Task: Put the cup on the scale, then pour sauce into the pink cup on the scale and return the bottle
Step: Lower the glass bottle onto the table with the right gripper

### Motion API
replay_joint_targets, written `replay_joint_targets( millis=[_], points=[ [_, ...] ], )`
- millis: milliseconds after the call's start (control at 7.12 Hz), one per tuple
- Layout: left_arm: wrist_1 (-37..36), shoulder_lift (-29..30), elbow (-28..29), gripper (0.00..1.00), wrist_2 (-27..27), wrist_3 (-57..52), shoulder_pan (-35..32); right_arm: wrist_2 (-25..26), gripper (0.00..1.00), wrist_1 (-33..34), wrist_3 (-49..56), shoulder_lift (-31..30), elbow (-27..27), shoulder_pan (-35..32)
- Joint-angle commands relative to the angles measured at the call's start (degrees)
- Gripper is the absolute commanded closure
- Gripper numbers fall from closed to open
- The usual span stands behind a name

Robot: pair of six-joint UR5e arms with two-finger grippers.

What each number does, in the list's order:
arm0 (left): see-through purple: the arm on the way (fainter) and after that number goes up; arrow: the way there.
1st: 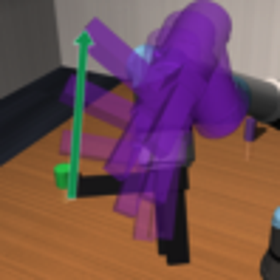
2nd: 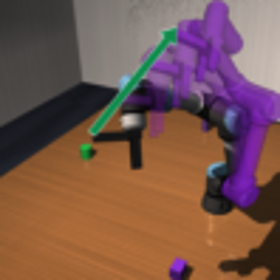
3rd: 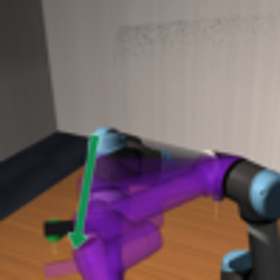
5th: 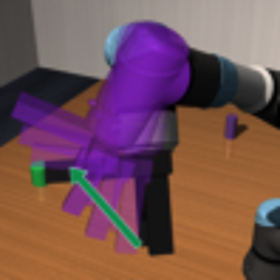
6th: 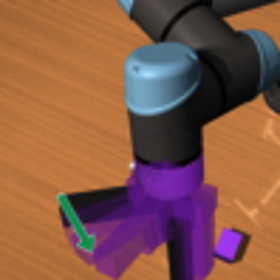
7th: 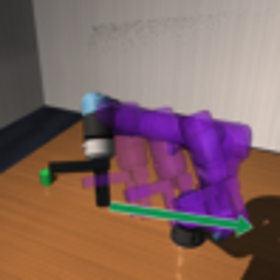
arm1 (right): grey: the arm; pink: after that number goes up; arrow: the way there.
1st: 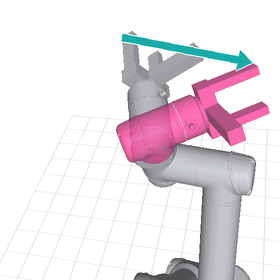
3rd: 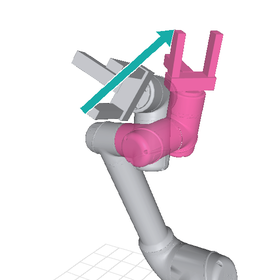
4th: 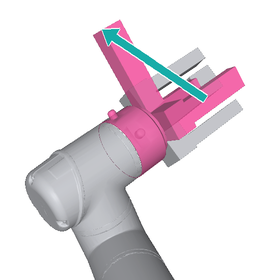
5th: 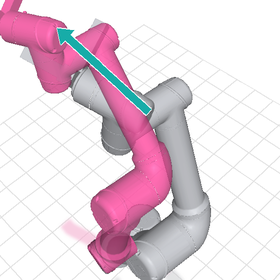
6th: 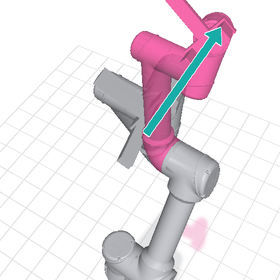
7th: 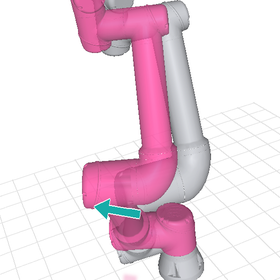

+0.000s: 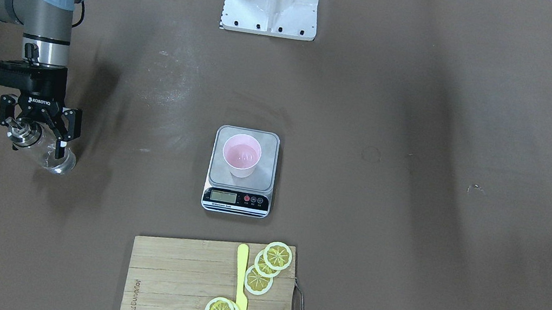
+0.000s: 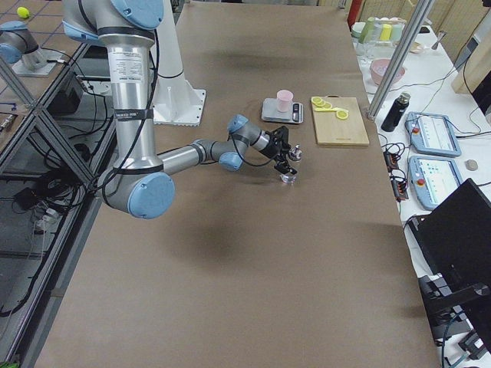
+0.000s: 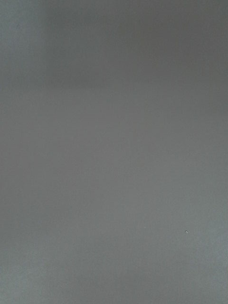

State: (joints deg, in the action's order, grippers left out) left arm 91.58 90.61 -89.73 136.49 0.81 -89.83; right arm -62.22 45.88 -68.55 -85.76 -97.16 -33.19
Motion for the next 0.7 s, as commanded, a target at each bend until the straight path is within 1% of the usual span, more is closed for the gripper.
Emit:
replay_joint_targets(
  millis=[0, 421, 562],
  points=[
    [0.0, 0.0, 0.0, 0.02, 0.0, -0.1, 0.0, 0.3, 0.00, 0.1, -0.6, 0.2, -0.3, 0.1],
    [-0.1, -0.4, -0.1, 0.02, 0.1, -0.1, 0.0, 0.6, 0.00, 0.7, -0.8, -0.8, -1.8, 1.6],
    [0.1, -0.8, -0.2, 0.02, 0.1, -0.4, 0.0, 0.6, 0.00, 0.7, -0.8, -3.1, -3.2, 2.3]
  ],
)
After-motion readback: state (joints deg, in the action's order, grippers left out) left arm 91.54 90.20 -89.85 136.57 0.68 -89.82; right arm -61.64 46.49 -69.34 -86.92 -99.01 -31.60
